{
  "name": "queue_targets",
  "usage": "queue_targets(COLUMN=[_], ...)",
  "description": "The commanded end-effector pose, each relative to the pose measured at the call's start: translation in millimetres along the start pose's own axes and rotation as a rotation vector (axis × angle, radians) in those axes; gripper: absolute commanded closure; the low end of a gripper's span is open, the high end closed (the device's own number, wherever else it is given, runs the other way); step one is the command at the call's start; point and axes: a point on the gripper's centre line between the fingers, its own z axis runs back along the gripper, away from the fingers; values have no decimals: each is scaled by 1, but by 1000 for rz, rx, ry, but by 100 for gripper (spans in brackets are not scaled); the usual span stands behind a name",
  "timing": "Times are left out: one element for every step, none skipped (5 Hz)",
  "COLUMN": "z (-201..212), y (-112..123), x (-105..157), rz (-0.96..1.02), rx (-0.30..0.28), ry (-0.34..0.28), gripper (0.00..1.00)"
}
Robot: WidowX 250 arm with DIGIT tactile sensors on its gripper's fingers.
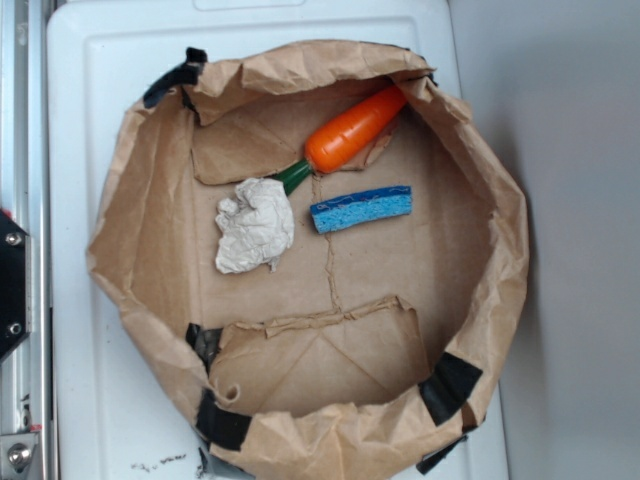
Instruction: Grab the blue sponge.
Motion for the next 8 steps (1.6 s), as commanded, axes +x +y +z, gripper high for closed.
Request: queue_targets(z=[0, -3, -16, -24, -43, -61, -61, -61], y=[0, -7, -17, -16, -7, -2, -2, -2], x=[0, 7, 42, 70, 108, 128, 128, 128], rz=[0, 44, 42, 43, -67, -87, -87, -87], rx=[0, 2, 24, 25, -22, -13, -13, -13], ry=[0, 19, 11, 9, 29, 62, 62, 62], gripper=[0, 0, 0, 0, 0, 0, 0, 0])
